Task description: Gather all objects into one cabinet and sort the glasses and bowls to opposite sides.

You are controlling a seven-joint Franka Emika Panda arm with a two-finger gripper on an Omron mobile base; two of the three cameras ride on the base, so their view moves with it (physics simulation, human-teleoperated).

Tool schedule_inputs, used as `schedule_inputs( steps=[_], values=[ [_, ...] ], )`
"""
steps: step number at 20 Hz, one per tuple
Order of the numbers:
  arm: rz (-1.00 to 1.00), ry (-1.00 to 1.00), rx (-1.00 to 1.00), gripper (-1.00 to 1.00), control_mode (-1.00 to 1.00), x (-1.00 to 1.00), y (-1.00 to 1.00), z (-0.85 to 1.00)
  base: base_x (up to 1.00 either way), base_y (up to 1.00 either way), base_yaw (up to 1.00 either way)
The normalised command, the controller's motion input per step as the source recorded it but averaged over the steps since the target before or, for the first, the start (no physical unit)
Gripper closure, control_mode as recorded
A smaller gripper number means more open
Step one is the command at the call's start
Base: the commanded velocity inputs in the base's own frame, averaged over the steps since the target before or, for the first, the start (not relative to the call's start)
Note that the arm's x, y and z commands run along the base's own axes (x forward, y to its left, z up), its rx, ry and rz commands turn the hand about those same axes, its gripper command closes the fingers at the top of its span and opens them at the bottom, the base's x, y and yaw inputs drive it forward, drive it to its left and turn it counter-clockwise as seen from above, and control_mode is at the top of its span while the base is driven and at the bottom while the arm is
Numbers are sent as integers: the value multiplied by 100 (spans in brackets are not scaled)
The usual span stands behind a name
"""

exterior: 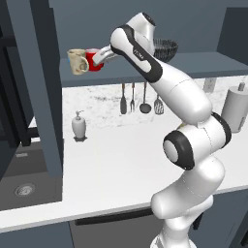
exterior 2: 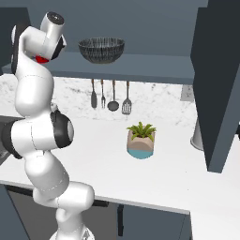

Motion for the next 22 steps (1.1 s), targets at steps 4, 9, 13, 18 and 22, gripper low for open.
schedule_inputs(
  steps=[4,9,13,18,22],
  values=[
    [0,0,0,-100,-100,0,0,0,0,0,0],
    [-11,-6,-1,-100,-100,-69,-24,16,0,0,0],
    [-11,-2,-2,-100,-100,-62,-44,41,0,0,0],
    [-11,-5,-2,-100,-100,-86,-60,42,0,0,0],
    [-10,-8,-7,-100,-100,-86,-59,43,0,0,0]
  ],
)
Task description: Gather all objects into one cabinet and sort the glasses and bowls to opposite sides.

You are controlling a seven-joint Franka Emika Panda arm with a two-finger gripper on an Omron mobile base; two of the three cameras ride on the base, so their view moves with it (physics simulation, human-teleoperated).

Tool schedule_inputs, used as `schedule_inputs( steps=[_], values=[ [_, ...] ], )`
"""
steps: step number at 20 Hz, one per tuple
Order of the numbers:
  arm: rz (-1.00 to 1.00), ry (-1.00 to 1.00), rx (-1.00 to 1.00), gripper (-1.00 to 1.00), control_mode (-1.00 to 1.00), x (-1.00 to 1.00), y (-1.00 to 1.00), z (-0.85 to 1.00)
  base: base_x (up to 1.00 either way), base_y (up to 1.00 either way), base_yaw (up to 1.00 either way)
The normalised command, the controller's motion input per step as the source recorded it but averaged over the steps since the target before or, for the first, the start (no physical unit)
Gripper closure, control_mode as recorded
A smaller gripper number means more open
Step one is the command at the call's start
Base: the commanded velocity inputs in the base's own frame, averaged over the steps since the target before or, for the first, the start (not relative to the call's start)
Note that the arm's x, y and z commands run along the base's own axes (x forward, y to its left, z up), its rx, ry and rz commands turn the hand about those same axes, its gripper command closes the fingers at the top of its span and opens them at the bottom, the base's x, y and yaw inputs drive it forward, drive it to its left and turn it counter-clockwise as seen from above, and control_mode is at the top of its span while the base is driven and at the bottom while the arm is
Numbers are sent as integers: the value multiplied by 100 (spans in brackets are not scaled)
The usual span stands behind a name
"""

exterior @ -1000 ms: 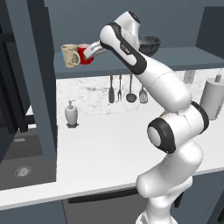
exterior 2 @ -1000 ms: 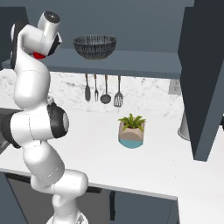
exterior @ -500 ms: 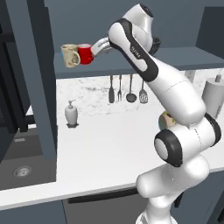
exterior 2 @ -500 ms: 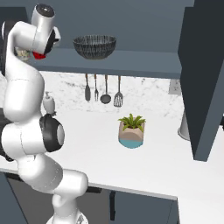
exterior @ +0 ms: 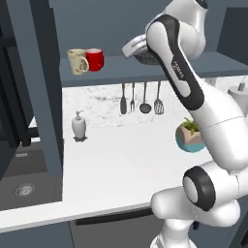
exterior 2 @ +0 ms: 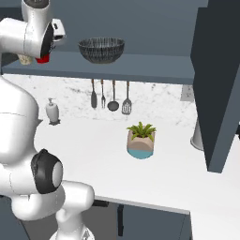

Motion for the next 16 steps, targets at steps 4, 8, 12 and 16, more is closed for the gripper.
schedule_inputs(
  steps=[4,8,12,16],
  values=[
    [-9,-13,-14,-100,-100,-84,-48,24,0,0,0],
    [-7,-16,-20,-100,-100,-72,-39,15,0,0,0],
    [-8,-21,-22,-100,-100,-60,-34,16,0,0,0],
    [-7,-12,-29,-100,-100,-46,-36,12,0,0,0]
  ],
)
